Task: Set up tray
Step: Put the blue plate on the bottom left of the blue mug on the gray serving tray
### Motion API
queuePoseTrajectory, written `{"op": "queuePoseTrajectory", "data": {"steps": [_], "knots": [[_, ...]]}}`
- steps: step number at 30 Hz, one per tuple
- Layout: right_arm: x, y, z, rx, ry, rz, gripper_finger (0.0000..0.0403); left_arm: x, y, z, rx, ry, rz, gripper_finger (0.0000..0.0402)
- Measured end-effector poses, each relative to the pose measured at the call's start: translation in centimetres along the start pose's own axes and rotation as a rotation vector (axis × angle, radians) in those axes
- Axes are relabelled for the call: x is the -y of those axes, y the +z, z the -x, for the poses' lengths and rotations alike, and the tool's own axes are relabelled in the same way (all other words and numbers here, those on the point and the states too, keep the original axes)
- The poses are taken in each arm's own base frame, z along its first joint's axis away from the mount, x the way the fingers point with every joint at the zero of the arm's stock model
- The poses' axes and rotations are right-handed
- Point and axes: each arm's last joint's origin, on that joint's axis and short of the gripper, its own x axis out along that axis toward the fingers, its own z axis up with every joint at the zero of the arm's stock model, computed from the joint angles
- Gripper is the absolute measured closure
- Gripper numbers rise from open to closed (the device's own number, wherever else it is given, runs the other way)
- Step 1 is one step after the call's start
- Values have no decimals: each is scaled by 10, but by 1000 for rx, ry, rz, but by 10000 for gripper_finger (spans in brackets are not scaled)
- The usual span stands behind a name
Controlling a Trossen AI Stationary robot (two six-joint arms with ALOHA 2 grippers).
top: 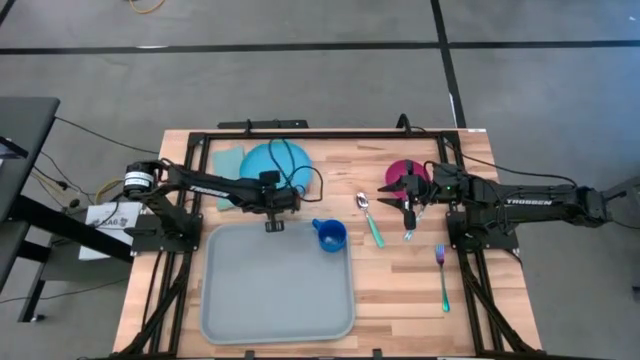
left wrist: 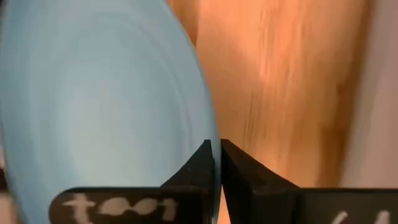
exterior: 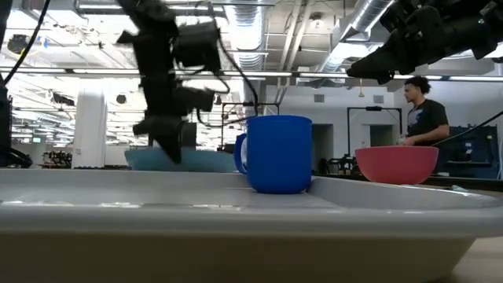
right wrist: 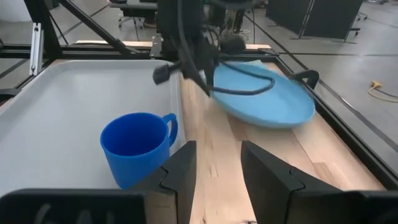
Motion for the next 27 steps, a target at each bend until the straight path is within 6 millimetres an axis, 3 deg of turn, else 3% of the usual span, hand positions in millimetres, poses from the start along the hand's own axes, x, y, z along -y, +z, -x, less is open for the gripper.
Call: {"op": "queuePoseTrajectory", "data": {"steps": [3, 7, 11, 14, 21, 27], "knots": [[0, -1, 0, -5, 1, -1, 285, 4, 12, 31, -38, -24, 28, 399], [0, -1, 0, -13, 2, -2, 285, 26, 24, 74, -6, -115, 71, 400], [0, -2, 0, -23, 3, -3, 285, 67, 22, 105, 48, -180, 108, 400], [0, -2, 0, -23, 3, -3, 285, 102, 9, 122, 66, -223, 152, 401], [0, -2, 0, -16, 2, -2, 285, 184, -21, 139, 170, -234, 163, 401], [0, -1, 0, -11, 1, -1, 285, 234, -34, 123, 185, -243, 135, 401]]}}
